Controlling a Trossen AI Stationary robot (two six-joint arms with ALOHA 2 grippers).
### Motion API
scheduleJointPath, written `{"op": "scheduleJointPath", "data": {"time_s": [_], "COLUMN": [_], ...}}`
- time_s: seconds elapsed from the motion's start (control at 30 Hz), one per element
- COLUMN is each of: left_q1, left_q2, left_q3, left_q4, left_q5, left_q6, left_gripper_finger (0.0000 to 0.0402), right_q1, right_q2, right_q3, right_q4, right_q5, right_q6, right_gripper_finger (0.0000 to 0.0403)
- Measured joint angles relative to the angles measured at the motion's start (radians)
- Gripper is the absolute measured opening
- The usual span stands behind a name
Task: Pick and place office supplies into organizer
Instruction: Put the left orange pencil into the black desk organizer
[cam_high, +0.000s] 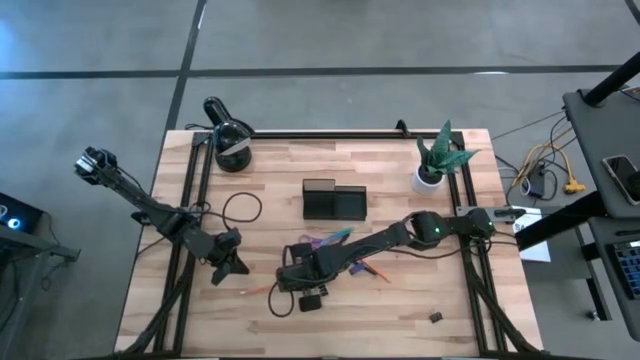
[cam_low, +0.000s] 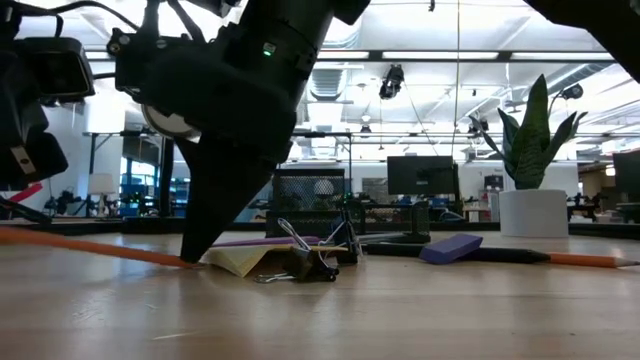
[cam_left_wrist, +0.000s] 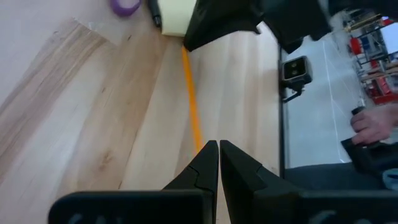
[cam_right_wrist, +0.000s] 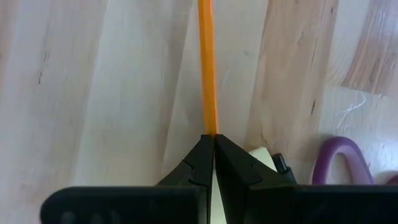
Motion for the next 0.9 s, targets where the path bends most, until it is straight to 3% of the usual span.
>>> {"op": "scheduleJointPath", "data": {"time_s": [0.27,0.53,0.63,0.77,0.9], "left_q1": [-0.012,-0.075,-0.119,-0.169,-0.197], "left_q2": [0.011,0.062,0.115,0.225,0.344], "left_q3": [0.025,0.037,0.105,0.246,0.353], "left_q4": [0.003,-0.036,-0.176,-0.403,-0.499], "left_q5": [0.08,0.217,0.177,0.009,-0.088], "left_q6": [-0.006,-0.12,-0.084,0.025,0.106], "left_gripper_finger": [0.0007,0.0087,0.0094,0.0095,0.0095], "right_q1": [0.0,0.0,0.0,-0.001,0.0], "right_q2": [0.002,0.003,0.003,0.004,0.005], "right_q3": [-0.002,-0.002,-0.003,-0.003,-0.003], "right_q4": [0.006,0.007,0.008,0.014,0.016], "right_q5": [0.0,0.0,0.001,0.007,0.016], "right_q6": [0.006,0.006,0.005,0.006,0.009], "right_gripper_finger": [0.0009,0.0009,0.0009,0.0009,0.0009]}}
